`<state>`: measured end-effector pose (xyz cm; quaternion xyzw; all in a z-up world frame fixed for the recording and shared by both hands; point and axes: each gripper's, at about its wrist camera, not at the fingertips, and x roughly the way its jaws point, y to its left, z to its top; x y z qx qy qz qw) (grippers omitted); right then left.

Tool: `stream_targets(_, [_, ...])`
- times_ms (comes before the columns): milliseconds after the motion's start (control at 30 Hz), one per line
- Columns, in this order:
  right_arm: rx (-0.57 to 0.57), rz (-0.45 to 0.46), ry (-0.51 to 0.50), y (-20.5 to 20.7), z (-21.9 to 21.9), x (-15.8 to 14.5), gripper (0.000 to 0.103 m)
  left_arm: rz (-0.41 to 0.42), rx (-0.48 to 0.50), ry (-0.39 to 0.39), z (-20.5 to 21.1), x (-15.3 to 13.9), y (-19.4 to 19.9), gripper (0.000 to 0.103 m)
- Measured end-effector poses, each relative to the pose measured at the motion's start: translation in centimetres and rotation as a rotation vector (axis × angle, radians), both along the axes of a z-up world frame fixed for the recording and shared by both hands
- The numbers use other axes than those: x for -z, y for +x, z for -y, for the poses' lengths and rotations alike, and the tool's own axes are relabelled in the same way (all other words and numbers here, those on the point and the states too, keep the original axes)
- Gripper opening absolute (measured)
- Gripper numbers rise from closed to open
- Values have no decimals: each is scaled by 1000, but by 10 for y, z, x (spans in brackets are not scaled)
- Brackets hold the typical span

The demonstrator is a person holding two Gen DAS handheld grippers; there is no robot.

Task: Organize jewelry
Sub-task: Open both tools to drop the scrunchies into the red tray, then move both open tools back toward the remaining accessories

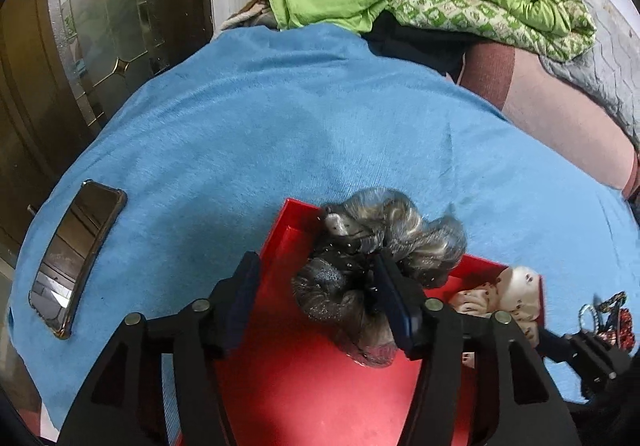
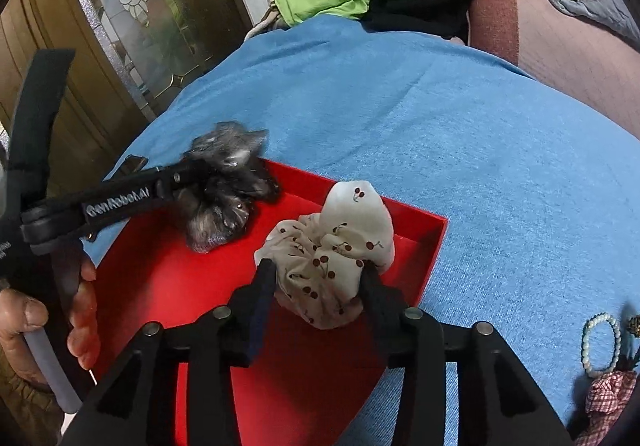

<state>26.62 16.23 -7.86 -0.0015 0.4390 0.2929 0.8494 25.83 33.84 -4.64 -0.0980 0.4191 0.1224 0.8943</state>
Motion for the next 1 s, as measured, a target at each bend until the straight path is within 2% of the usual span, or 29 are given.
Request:
stream_targets(67, [-9,-1,3,-2,-1,-1,57,16,-10,-13,-2,-8,-5,60])
stream_targets(133, [-16,8,5,-5,-2,-3,60,32,-22,-18,-4,-16,-10,61])
stream_targets(400, [-25,75,16,-25,6,-29,64,77,-70,68,8,-47,-40,61])
stream_targets(733, [0,150,2,-57,40,-54,66,173,-40,127,69,-82,-84,64])
stream_targets(1000, [73,163,0,-82,90,-64,68,201,-1,139,120,-89,-112,66])
